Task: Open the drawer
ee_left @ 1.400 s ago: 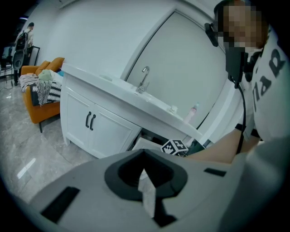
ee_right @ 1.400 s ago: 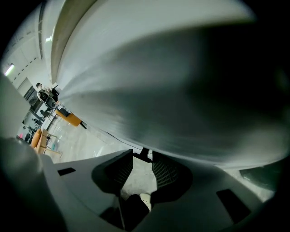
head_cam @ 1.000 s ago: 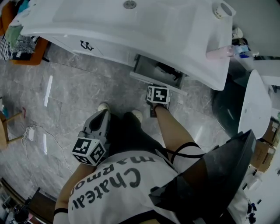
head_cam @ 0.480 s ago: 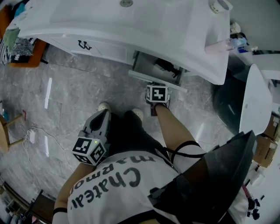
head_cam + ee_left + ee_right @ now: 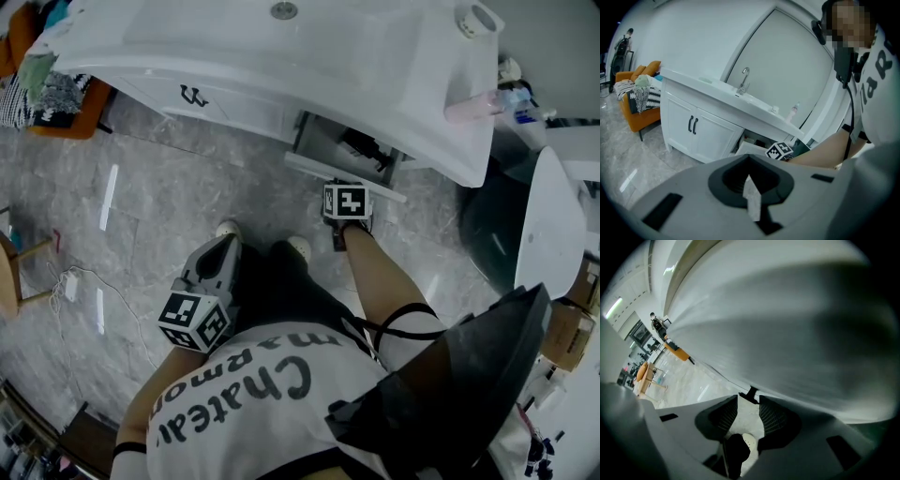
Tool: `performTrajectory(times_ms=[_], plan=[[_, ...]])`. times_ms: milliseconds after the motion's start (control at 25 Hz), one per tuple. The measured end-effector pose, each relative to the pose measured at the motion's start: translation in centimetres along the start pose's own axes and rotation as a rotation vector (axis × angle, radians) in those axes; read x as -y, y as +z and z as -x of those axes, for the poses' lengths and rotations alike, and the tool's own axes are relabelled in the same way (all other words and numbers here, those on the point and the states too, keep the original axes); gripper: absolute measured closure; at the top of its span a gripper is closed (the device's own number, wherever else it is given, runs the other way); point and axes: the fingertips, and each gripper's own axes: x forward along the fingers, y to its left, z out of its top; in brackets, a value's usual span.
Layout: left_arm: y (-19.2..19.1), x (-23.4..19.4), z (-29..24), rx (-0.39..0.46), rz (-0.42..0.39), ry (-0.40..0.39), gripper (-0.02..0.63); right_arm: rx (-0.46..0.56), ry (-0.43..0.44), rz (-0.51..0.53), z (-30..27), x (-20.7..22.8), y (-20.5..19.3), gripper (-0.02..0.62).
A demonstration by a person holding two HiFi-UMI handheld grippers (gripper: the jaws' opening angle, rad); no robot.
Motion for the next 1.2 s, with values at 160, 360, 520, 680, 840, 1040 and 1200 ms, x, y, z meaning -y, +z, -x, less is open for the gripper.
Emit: performTrajectory(times_ms=[160, 360, 520, 680, 840, 1040, 1200], plan=[[0.5, 0.7, -0.2, 0.019, -0.001, -0.001, 0.598, 0.007, 0.070, 0.076, 1.3, -1.2, -0.6, 0.379], [2.2, 2.7, -1.1, 0.062, -0.018, -0.007, 0.598, 0.067, 0.155, 0.087, 6.2, -1.6, -0.4, 0.394], [3.9, 4.8, -2.3, 0.072, -0.051, -0.031, 0.598, 0.193, 0.198, 0.082, 12.3, -0.4, 1.5, 0.463], [6.1, 6.1, -2.7, 0.062, -0.051, -0.086, 0.598, 0.343, 0.232, 0.028, 18.6, 0.7, 5.1, 0.566], [9.0, 7.5, -2.0, 0.120, -0.052, -0.155, 0.598, 0.509, 0.356, -0.038, 25.4, -0.8, 7.7, 0.584], [13.1, 10.9, -0.9, 0.202, -0.082, -0.259, 0.598, 0.719, 0.378, -0.023, 33.6, -2.3, 9.1, 0.584], [14.8, 12.8, 1.1, 0.235, -0.130, -0.336, 0.598, 0.796, 0.339, 0.036, 37.4, -4.6, 8.5, 0.584]])
